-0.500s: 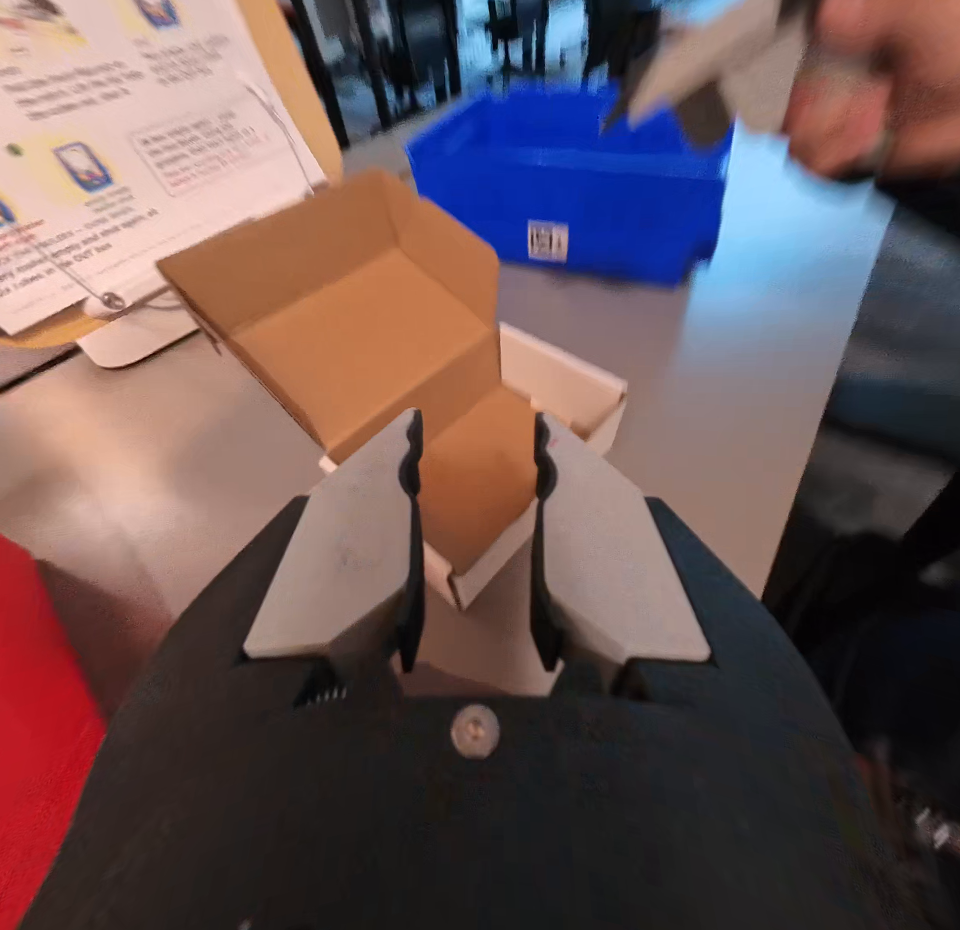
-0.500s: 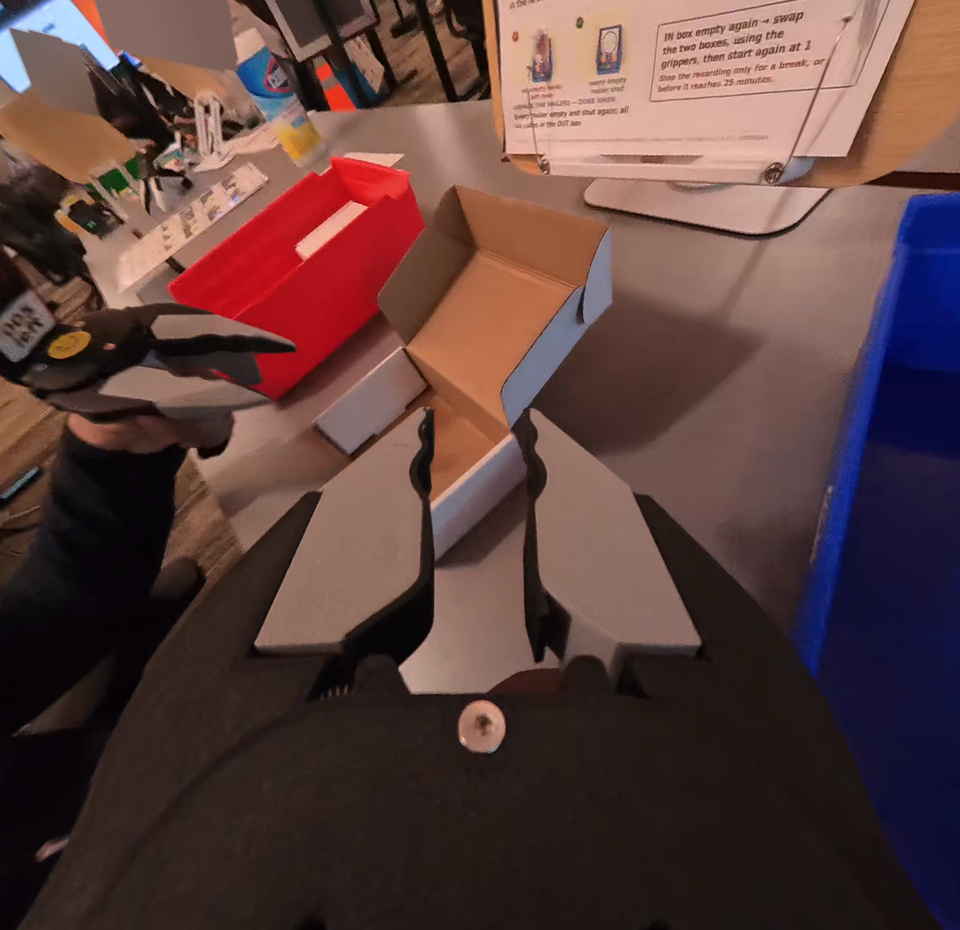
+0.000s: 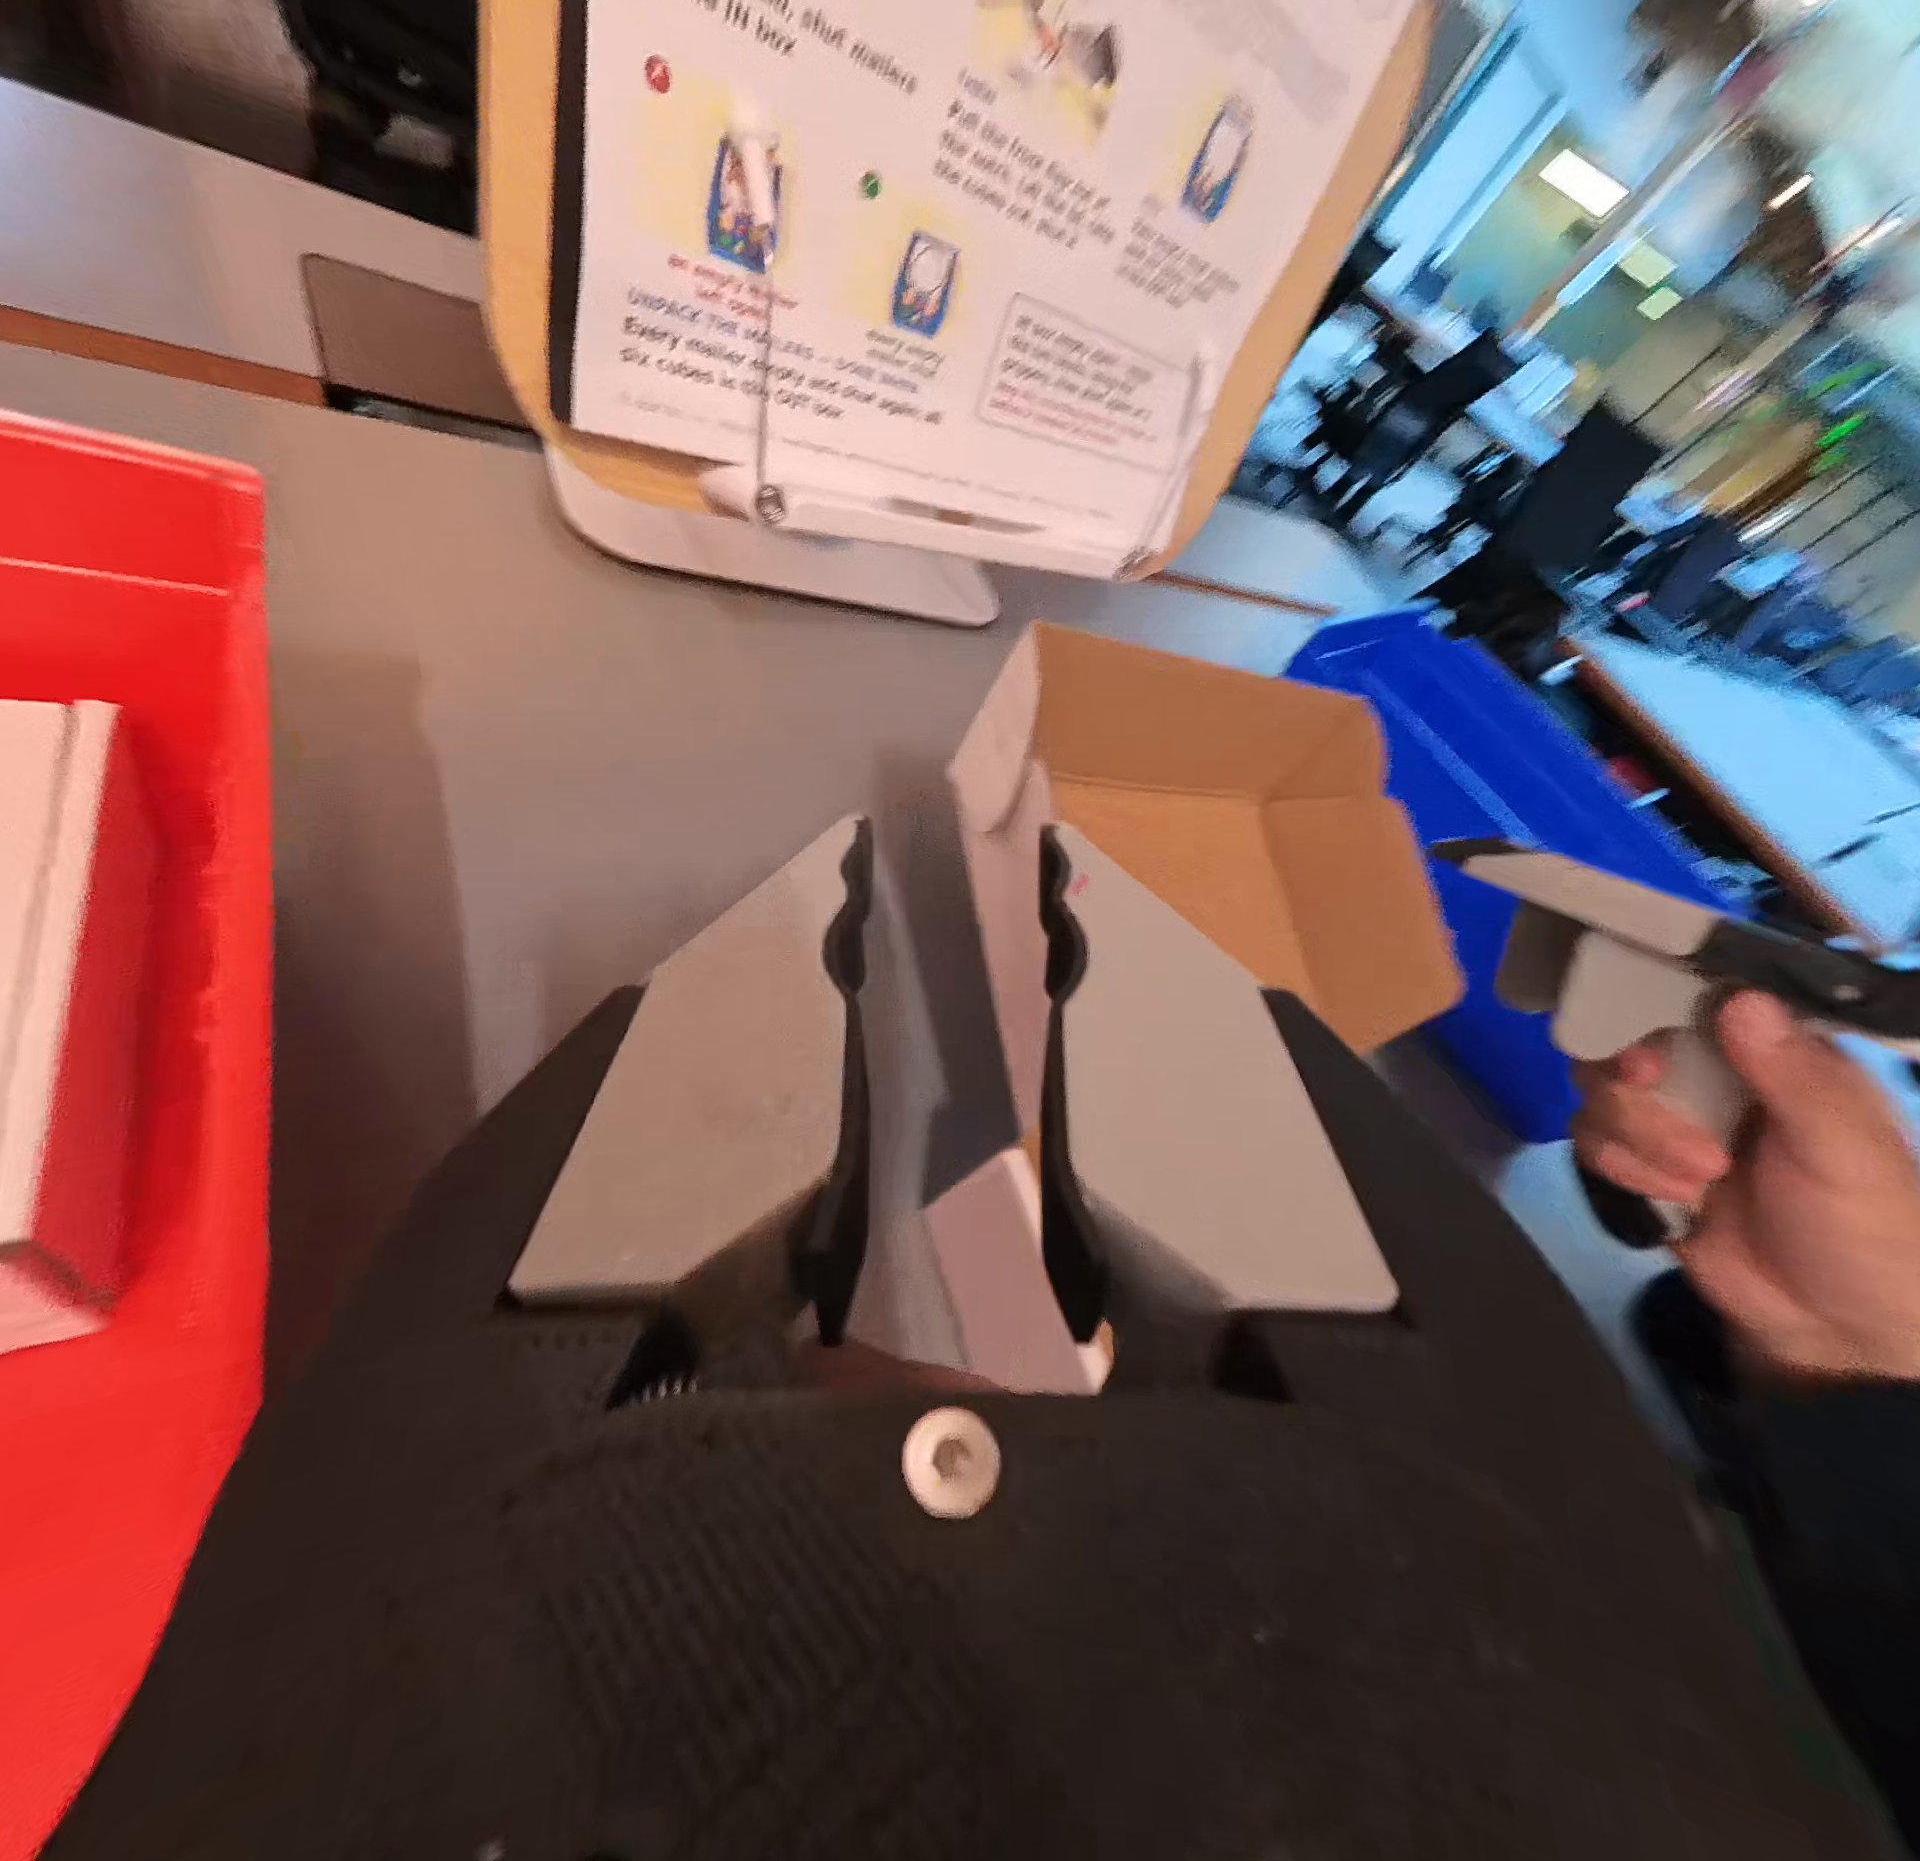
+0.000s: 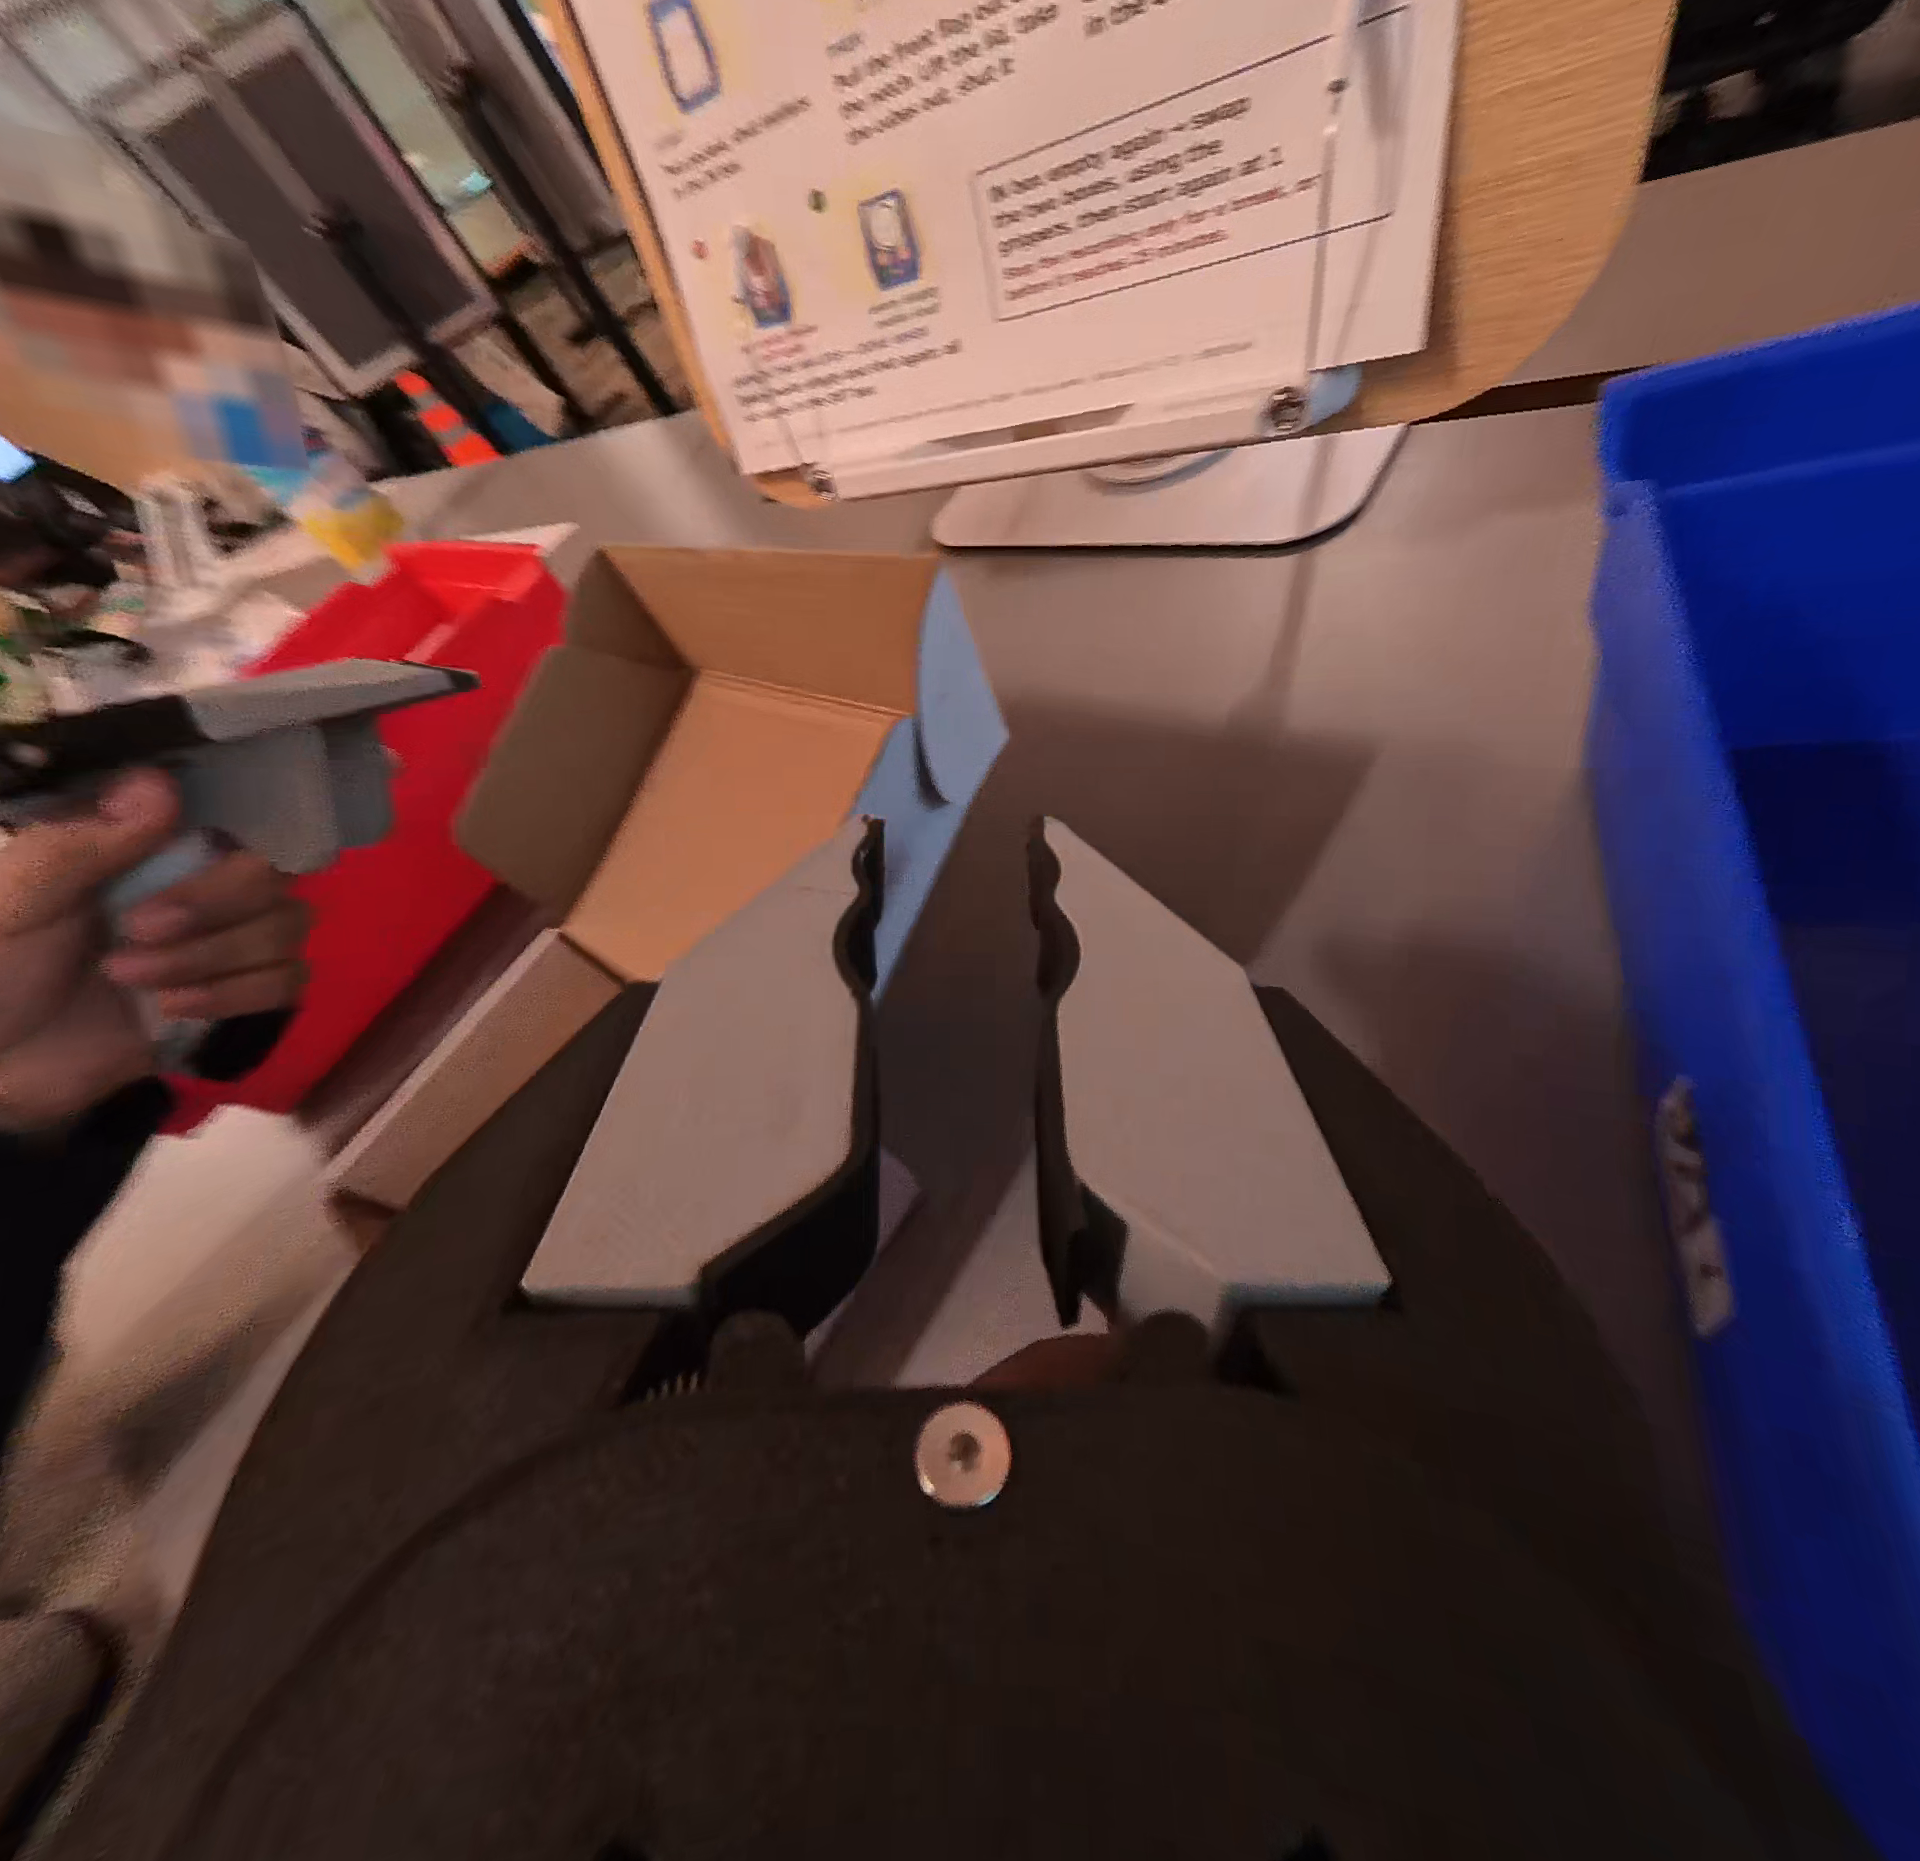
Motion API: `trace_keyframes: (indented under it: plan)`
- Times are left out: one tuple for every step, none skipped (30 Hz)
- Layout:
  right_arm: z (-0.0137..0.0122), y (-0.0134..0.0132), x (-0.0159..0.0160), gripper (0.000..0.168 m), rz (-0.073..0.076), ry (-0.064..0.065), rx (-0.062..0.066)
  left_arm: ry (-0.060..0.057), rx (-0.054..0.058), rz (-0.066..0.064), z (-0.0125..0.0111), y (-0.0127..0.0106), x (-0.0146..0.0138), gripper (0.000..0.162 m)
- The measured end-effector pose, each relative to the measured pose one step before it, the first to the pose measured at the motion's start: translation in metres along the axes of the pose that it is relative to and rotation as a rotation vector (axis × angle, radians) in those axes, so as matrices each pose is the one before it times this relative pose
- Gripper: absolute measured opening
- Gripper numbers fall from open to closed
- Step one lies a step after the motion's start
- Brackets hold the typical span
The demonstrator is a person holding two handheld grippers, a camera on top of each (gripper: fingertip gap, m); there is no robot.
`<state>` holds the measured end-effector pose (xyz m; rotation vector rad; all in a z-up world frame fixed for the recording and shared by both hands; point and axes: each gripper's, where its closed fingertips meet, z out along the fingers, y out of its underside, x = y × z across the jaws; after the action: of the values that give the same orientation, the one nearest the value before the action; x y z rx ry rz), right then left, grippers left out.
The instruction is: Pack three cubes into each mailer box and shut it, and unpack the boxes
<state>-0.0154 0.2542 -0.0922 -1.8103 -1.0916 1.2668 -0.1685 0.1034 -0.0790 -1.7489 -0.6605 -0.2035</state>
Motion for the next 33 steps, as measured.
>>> trace_keyframes:
  plan:
    - [0.00148,0.00215,0.00481,0.025,-0.0338,0.0352,-0.0069,-0.0417,-0.0342,0.0299,0.00494,0.00288,-0.00592,0.031]
    - [0.00185,0.00331,0.00145,0.026,-0.0206,0.0134,-0.013,-0.0145,-0.0392,0.0162,0.00527,0.00427,-0.00226,0.036]
    - [0.00212,0.00372,0.00032,0.028,-0.0052,0.0011,-0.0136,0.0171,-0.0465,-0.0013,0.0055,0.00586,0.00194,0.045]
    - [0.00215,0.00309,-0.00025,0.028,0.0057,-0.0078,-0.0091,0.0333,-0.044,-0.0194,0.00537,0.00586,0.00363,0.055]
    - [0.00267,0.00338,-0.0011,0.028,0.0153,-0.0193,-0.0109,0.0307,-0.0235,-0.0288,0.00452,0.00301,0.00269,0.058]
    - [0.00289,0.00378,-0.002,0.025,0.0235,-0.0299,-0.0144,0.0253,-0.009,-0.0241,0.00325,0.00118,0.0015,0.055]
    - [0.00286,0.00288,-0.00217,0.02,0.0256,-0.0332,-0.0102,0.0195,-0.0081,-0.0206,0.00263,0.00142,0.00071,0.055]
    - [0.00227,0.00228,-0.00153,0.017,0.0203,-0.0305,-0.0071,0.0152,-0.0034,-0.0188,0.00156,0.00068,-0.00004,0.053]
    - [0.00187,0.00258,-0.0007,0.016,0.0146,-0.0252,-0.0095,0.0116,0.0022,-0.0106,0.00065,0.00025,-0.00049,0.049]
    - [0.00163,0.00309,-0.00016,0.015,0.013,-0.0214,-0.0132,0.0067,0.0042,-0.0056,0.00004,0.00024,-0.00062,0.047]
    - [0.00152,0.00307,-0.00046,0.015,0.0137,-0.0209,-0.0126,0.0121,0.0018,-0.0034,-0.00034,0.00106,0.00048,0.042]
    - [0.00167,0.00258,-0.00131,0.014,0.0131,-0.0235,-0.0084,0.0238,-0.0026,-0.0046,-0.00042,0.00176,0.00249,0.036]
    - [0.00151,0.00237,-0.00177,0.013,0.0134,-0.0247,-0.0068,0.0286,-0.0068,-0.0066,-0.00015,0.00254,0.00325,0.029]
    - [0.00144,0.00207,-0.0012,0.012,0.0126,-0.0185,-0.0052,0.0263,-0.0075,-0.0062,0.00002,0.00276,0.00302,0.024]
    - [0.00119,0.0014,-0.00034,0.011,0.0093,-0.0113,-0.0015,0.0241,-0.0033,-0.0021,-0.00024,0.00226,0.00316,0.017]
    - [0.00069,0.0007,-0.00022,0.011,0.0061,-0.0079,0.0012,0.0241,0.001,0.0014,-0.00066,0.00177,0.00358,0.011]
    - [0.00005,-0.0001,-0.00033,0.012,0.0041,-0.0061,0.0048,0.0172,0.001,-0.0006,-0.00107,0.00145,0.00283,0.005]
    - [-0.0004,-0.00084,-0.00059,0.012,0.0033,-0.007,0.0071,0.0097,0.0034,0.0013,-0.00159,0.00072,0.00198,0.005]
    - [-0.00076,-0.00113,-0.00095,0.013,0.003,-0.0076,0.007,0.0067,0.0047,0.0032,-0.00198,0.00009,0.00165,0.006]
    - [-0.00099,-0.00122,-0.00077,0.013,0.002,-0.0055,0.0062,0.009,0.0019,0.0015,-0.00204,0.0002,0.00204,0.006]
    - [-0.00088,-0.00129,-0.00065,0.013,0.0006,-0.0034,0.0047,0.0097,-0.001,0.0014,-0.00201,0.00031,0.00211,0.007]
    - [-0.00071,-0.00088,-0.00058,0.014,-0.0003,-0.0016,0.0021,0.005,-0.0031,0.0027,-0.0018,0.00042,0.00148,0.008]
    - [-0.00056,-0.00058,-0.00058,0.015,-0.0004,0.0,0.0007,-0.0014,-0.0048,0.0047,-0.00138,0.00075,0.00079,0.01]
    - [-0.00051,-0.00071,-0.00042,0.015,-0.0001,0.0024,0.0015,-0.002,-0.0049,0.0073,-0.00115,0.00065,0.00098,0.011]
    - [-0.00094,-0.00107,0.0,0.016,0.0006,0.0054,0.0034,0.0006,-0.0025,0.0083,-0.00139,0.00047,0.00174,0.012]
    - [-0.00177,-0.00181,-0.00031,0.017,-0.0007,0.0035,0.0076,0.001,-0.0015,0.0073,-0.00178,0.00028,0.00223,0.012]
    - [-0.00234,-0.00259,-0.00114,0.018,-0.0022,-0.0012,0.0123,-0.0001,-0.0015,0.0082,-0.002,0.00031,0.00229,0.015]
    - [-0.00263,-0.00298,-0.00108,0.018,-0.0023,-0.0016,0.0143,-0.002,-0.0013,0.011,-0.00225,0.00052,0.00232,0.021]
    - [-0.00239,-0.00243,-0.00091,0.019,-0.0049,0.0011,0.0099,-0.0006,0.0018,0.0161,-0.0024,0.00038,0.00286,0.024]
    - [-0.00192,-0.00137,-0.00097,0.02,-0.0093,0.0023,0.0017,-0.0037,0.0012,0.0137,-0.00192,0.00033,0.0023,0.026]
    - [-0.00131,-0.00068,-0.00093,0.021,-0.0123,0.0054,-0.0031,-0.0104,-0.0019,0.0112,-0.00141,0.00067,0.00118,0.027]
    - [-0.001,-0.00057,-0.00054,0.022,-0.0149,0.0106,-0.0042,-0.0114,-0.0017,0.0122,-0.00079,0.00035,0.00116,0.028]
    - [-0.00103,-0.00093,-0.00039,0.023,-0.0175,0.0132,-0.0023,-0.0102,-0.0021,0.0162,-0.00048,0.00034,0.00158,0.028]
